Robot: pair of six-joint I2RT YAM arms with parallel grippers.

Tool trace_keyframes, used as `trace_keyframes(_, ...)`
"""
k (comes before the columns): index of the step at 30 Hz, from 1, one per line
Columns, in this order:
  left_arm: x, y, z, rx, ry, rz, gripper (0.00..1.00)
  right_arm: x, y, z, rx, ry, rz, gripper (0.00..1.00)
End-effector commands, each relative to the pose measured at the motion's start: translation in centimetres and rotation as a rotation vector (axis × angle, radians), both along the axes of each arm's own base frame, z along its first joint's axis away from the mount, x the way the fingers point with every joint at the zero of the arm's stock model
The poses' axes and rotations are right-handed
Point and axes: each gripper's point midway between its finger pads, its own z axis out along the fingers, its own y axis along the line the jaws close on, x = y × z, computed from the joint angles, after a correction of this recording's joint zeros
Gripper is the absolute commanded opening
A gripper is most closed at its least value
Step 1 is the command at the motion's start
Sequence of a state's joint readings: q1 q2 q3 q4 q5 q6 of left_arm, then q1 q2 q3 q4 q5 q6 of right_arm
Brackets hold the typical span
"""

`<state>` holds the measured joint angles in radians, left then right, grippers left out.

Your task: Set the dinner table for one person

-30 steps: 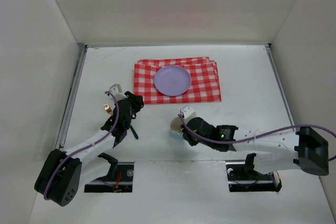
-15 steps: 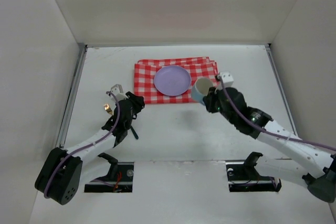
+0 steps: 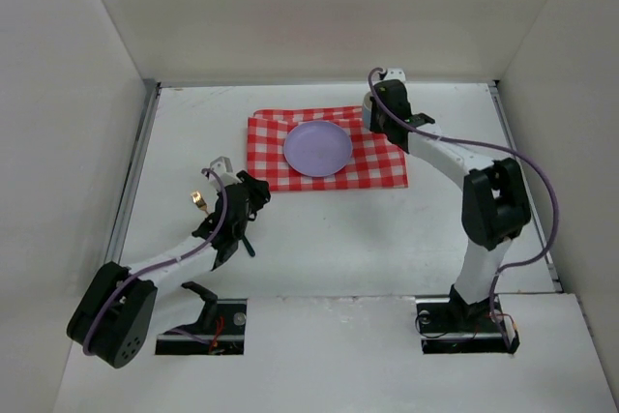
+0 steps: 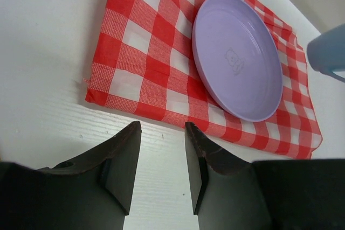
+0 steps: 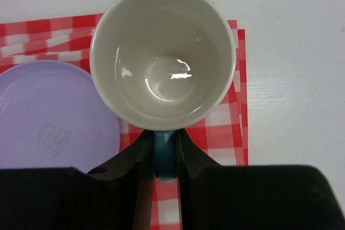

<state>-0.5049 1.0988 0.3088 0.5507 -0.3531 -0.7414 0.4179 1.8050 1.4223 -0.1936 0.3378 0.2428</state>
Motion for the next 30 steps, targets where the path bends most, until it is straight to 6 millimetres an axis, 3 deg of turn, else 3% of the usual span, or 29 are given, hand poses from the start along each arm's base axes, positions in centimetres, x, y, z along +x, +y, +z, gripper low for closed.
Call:
trace_keyframes(1,0.6,-0.4,1.5,-0.011,-0.055,0.0,0.36,4.3,0.5,6.3,0.061,-0.187,-0.008,0.05)
trace_keyframes(7,0.6,-0.7,1.2,-0.009,-0.045,-0.008,0.36,7.0,0.5,3.2,0.048,-0.138,-0.011,0.06)
trace_keyframes(17,0.9,-0.6,0.6,0.006,-0.028,0.001,0.38,8.6,0.9,-0.9,0.073,-0.076,0.0,0.08)
trace_keyframes(21,1.0,-0.6,0.5,0.009,-0.025,0.002,0.38,8.6,1.0,-1.9,0.064,-0.06,-0.006,0.18)
trace_keyframes(24,1.1,-0.3,0.3,0.014,-0.022,0.012,0.39,8.3,0.8,-1.2,0.073,-0.074,-0.014,0.37)
trace_keyframes(27,1.2,-0.3,0.5,0.018,-0.023,0.012,0.39,7.5,0.6,1.1,0.098,-0.113,-0.015,0.54)
trace_keyframes(30,1.3,0.1,0.7,0.037,-0.027,0.03,0.39,6.1,0.0,3.8,0.117,-0.164,-0.017,0.62)
